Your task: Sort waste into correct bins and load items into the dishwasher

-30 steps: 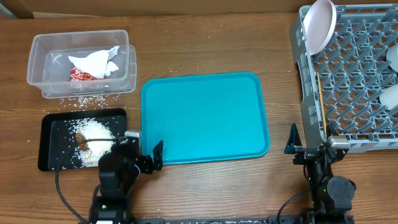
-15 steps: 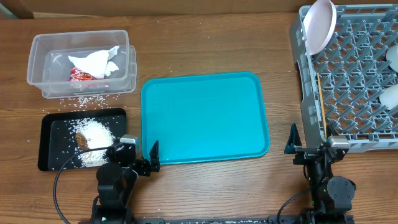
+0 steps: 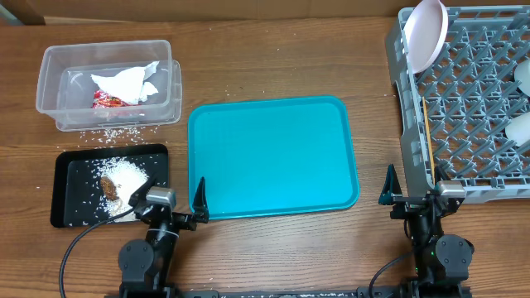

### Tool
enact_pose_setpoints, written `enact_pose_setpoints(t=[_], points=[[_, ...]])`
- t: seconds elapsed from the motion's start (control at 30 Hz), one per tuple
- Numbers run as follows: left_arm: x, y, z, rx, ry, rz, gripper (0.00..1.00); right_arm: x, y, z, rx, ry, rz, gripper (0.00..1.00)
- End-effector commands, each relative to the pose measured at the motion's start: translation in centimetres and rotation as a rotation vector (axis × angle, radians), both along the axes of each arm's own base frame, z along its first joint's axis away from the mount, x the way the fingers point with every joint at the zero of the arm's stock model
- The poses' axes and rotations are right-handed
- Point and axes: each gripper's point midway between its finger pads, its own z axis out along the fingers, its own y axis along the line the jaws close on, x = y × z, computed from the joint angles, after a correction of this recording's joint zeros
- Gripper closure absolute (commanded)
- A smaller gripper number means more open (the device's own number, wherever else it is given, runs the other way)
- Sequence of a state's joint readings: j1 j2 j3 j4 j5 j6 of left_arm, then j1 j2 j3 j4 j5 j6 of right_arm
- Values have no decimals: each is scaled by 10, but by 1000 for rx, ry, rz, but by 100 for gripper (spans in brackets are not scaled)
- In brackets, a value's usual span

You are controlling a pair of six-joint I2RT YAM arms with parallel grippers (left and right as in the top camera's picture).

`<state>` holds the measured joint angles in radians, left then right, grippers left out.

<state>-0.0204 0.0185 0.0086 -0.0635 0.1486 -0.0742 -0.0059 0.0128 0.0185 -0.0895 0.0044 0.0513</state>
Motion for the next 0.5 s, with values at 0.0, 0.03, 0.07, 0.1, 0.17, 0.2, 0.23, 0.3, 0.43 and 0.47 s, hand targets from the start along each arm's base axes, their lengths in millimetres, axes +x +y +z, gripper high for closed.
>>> enact_pose_setpoints(t=[0.0, 0.03, 0.07, 0.1, 0.17, 0.2, 0.23, 0.3, 0.43, 0.47], points=[[0, 4, 0, 26, -9, 23, 0, 0, -1, -1, -6, -6, -4, 0], [0, 4, 0, 38, -10, 24, 0, 0, -1, -1, -6, -6, -4, 0], [0, 5, 0, 53, -11, 31, 0, 0, -1, -1, -6, -6, -4, 0], [1, 9, -1, 58, -10, 49, 0, 0, -1, -1, -6, -6, -4, 0], [1, 15, -2, 61, -4, 89, 0, 0, -1, -1, -6, -6, -4, 0], [1, 17, -2, 62, -2, 99, 0, 0, -1, -1, -6, -6, -4, 0], [1, 19, -2, 64, -2, 108, 0, 0, -1, -1, -6, -5, -4, 0], [1, 20, -3, 62, -1, 113, 0, 0, -1, -1, -6, -6, -4, 0], [1, 19, -2, 53, 0, 113, 0, 0, -1, -1, -6, -5, -4, 0], [1, 19, -3, 53, 0, 113, 0, 0, -1, -1, -6, -6, -4, 0]])
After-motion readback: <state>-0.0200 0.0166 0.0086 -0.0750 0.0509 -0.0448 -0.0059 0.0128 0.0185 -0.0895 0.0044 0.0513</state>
